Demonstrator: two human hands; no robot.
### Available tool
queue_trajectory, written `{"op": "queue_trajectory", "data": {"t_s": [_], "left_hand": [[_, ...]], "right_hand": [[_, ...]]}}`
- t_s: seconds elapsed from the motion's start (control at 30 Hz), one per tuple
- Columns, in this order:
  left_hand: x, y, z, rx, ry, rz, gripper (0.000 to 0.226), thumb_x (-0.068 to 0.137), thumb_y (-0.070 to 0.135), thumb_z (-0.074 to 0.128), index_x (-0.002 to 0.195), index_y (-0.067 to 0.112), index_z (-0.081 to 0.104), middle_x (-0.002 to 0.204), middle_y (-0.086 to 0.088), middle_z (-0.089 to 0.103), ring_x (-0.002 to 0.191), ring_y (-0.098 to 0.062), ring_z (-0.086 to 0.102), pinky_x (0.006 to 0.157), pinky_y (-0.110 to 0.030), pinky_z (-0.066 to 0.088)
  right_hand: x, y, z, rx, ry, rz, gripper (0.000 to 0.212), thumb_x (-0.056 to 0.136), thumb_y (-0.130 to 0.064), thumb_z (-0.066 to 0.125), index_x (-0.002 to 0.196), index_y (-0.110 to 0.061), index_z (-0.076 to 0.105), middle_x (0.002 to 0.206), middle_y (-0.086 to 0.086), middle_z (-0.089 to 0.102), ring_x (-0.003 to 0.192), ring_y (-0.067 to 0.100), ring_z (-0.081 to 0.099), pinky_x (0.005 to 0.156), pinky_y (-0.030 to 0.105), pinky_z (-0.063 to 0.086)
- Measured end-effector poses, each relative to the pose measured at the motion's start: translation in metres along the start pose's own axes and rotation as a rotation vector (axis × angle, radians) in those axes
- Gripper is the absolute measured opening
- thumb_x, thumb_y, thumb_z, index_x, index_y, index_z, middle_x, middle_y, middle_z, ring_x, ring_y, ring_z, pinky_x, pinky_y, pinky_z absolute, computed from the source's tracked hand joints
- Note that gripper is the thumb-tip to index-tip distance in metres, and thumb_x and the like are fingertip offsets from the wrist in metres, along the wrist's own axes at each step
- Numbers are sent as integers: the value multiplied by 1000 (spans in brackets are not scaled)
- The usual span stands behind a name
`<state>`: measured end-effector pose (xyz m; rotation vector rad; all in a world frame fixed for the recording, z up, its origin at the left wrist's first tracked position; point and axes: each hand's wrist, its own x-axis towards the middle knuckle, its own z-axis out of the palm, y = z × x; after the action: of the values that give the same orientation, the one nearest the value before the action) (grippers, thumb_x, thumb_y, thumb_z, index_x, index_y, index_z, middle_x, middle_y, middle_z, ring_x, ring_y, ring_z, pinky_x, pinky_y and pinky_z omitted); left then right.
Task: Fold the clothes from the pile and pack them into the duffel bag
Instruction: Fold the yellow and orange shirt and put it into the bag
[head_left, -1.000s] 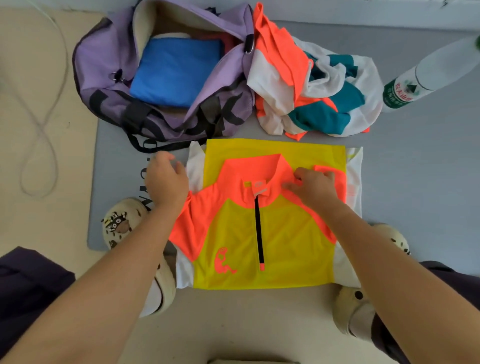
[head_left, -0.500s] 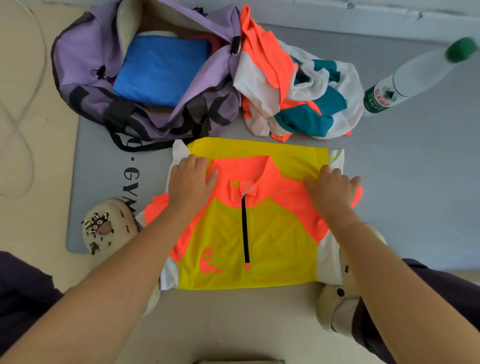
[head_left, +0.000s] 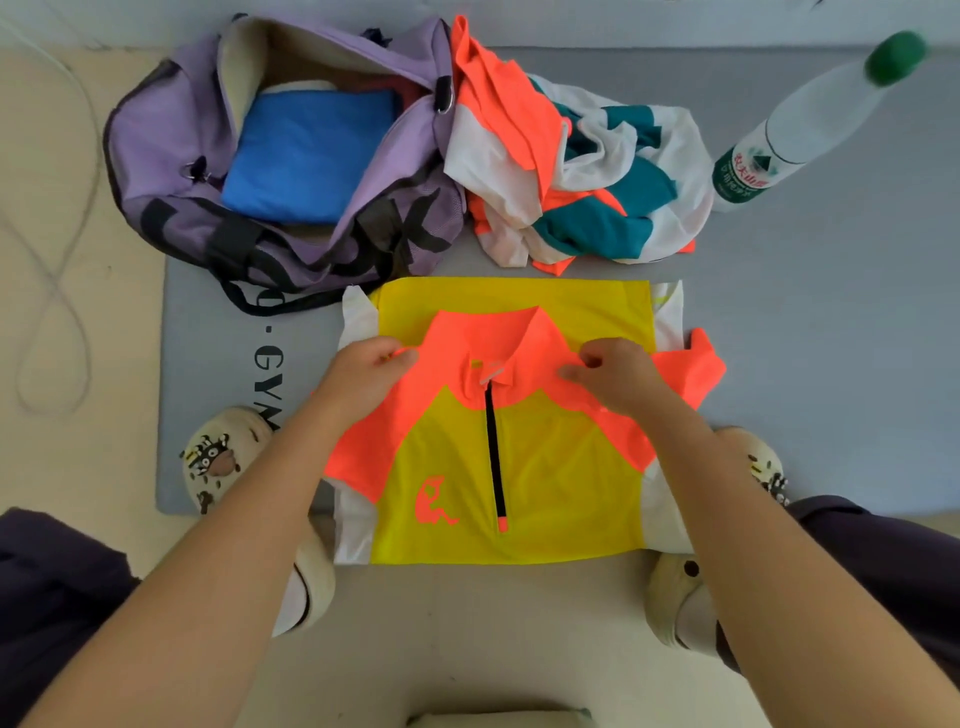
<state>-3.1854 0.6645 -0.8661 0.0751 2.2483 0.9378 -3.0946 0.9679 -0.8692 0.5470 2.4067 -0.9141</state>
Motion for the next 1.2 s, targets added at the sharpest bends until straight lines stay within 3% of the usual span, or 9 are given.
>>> {"op": "queue_trajectory", "data": {"t_s": [0.13, 0.23, 0.33, 0.47, 0.87, 0.97, 1.03, 1.13, 1.2], "left_hand": [[20, 15, 5, 176, 120, 66, 41, 98, 39, 51, 64, 20, 37, 60, 2, 39, 61, -18, 44, 57, -37, 32], [28, 16, 15, 269, 13, -19, 39, 94, 51, 53, 77, 17, 52, 70, -4, 53, 72, -25, 54, 65, -41, 41], [32, 14, 19, 329, 25, 4, 35, 96, 42, 54, 83, 10, 52, 75, -7, 55, 80, -32, 57, 68, -42, 42], [29, 8, 17, 400, 261, 71, 26, 102, 35, 42, 83, 17, 40, 68, -7, 47, 69, -32, 47, 59, -40, 37], [28, 2, 28, 561, 349, 2, 25, 105, 30, 38, 99, 10, 50, 78, -16, 60, 66, -31, 46, 58, -37, 32], [22, 9, 30, 646, 419, 4, 24, 101, 31, 47, 102, 7, 52, 95, -17, 61, 85, -36, 55, 65, -41, 36], [14, 18, 39, 736, 459, 182, 28, 95, 33, 52, 107, 8, 54, 109, -16, 57, 101, -35, 52, 79, -46, 39], [2, 36, 72, 779, 208, 619, 39, 90, 36, 53, 123, 14, 57, 132, -12, 54, 124, -33, 46, 97, -47, 37], [-2, 41, 96, 828, -8, 612, 49, 93, 43, 52, 137, 22, 49, 154, -5, 36, 141, -30, 31, 108, -49, 31]], "right_hand": [[-2, 13, -12, 49, 117, 41, 41, 88, -26, 67, 62, -9, 41, 59, 0, 35, 60, 18, 33, 56, 36, 17], [3, 17, -7, -5, 103, 97, 45, 91, -31, 64, 61, -12, 37, 60, 1, 35, 64, 21, 37, 57, 35, 17], [9, 18, -2, -27, 102, 120, 39, 93, -32, 62, 65, -13, 42, 63, 0, 41, 68, 22, 41, 60, 34, 22], [11, 19, -1, 105, 296, 42, 18, 93, -22, 61, 86, -6, 59, 76, 5, 54, 74, 21, 46, 60, 28, 20], [19, 24, 5, 64, 328, 67, 19, 95, -27, 58, 105, -13, 64, 83, 1, 56, 86, 27, 57, 66, 32, 36], [19, 25, 4, 56, 293, 100, 25, 93, -35, 60, 104, -13, 62, 87, 4, 59, 85, 25, 56, 67, 32, 39], [18, 28, -2, 27, 256, 101, 34, 88, -45, 65, 100, -14, 60, 86, 2, 59, 81, 21, 53, 66, 31, 37], [14, 34, -17, -91, 167, 65, 42, 81, -54, 69, 100, -17, 60, 86, -3, 57, 83, 17, 51, 75, 34, 42], [9, 38, -29, -238, 28, 59, 43, 80, -58, 67, 101, -21, 60, 86, -7, 54, 87, 15, 48, 93, 40, 39]]}}
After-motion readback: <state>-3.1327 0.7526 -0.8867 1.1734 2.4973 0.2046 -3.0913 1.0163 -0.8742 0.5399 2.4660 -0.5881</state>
